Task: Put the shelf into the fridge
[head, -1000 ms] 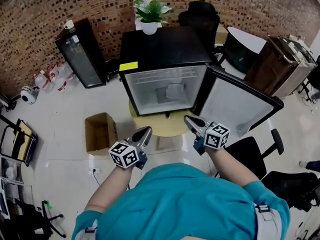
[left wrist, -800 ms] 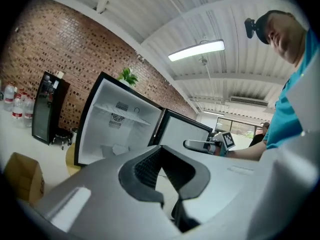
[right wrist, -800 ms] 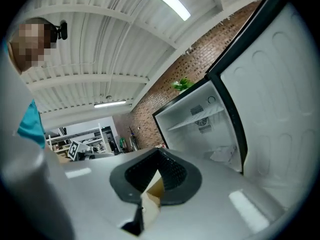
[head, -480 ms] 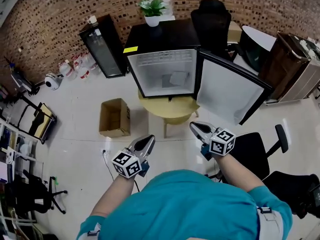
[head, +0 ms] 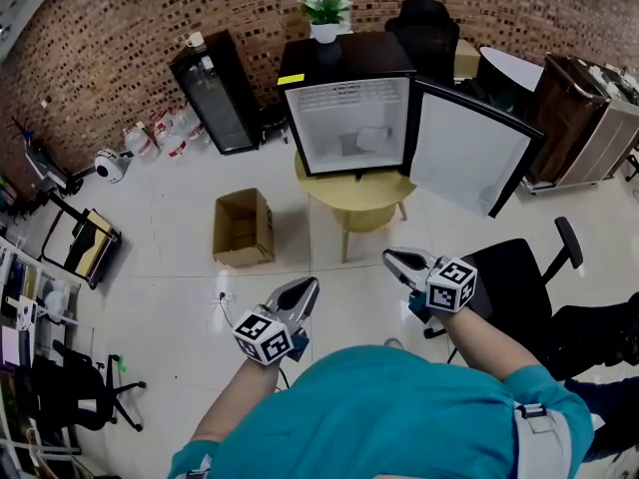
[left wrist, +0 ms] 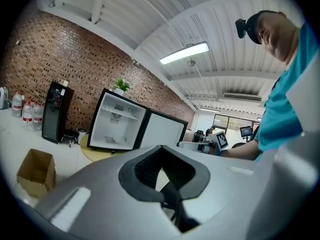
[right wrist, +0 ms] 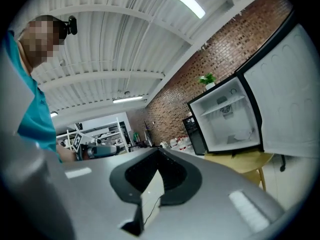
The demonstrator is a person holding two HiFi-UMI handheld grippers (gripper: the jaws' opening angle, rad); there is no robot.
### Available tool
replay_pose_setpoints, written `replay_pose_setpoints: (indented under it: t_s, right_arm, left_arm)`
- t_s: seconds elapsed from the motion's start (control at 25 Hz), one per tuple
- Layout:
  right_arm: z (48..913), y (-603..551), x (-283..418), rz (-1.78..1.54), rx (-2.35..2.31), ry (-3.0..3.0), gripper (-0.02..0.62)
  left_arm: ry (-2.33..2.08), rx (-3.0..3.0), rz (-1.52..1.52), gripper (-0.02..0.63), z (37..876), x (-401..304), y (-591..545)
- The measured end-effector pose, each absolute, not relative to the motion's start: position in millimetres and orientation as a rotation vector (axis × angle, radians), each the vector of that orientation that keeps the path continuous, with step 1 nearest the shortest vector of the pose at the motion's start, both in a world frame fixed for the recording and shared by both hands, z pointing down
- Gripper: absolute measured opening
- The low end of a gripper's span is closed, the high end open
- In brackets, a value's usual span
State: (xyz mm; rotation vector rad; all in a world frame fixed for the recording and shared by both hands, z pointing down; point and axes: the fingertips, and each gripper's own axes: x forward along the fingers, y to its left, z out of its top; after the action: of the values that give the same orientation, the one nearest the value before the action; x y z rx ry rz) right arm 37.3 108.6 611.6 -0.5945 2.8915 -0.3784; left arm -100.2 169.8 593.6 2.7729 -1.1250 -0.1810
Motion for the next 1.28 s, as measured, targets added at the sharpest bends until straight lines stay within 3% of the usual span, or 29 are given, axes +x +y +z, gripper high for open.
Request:
replay_pose_setpoints:
  t_s: [0.4,0.92,1.16,1.28]
  right_arm:
    - [584,237,-72,-0.389,-0.688,2.875,0.002]
    - [555,386,-26,-0.332,-0.638,2.908,0.002]
    - [568,388,88,-0.356,-0.615,2.887,0.000]
    - [557,401,52,-0.336,-0.629,2.915,0.000]
  left_arm:
    - [-1.065,2.792,-0.201,0.000,593,-224,295]
    - [-1.110,2.756,-0.298,0.000,562,-182,424]
    - [-1.085,2.759,-0.271,0.000,567,-57,422]
    - [-1.067,2.779,-0.274,0.000,550,-91,430]
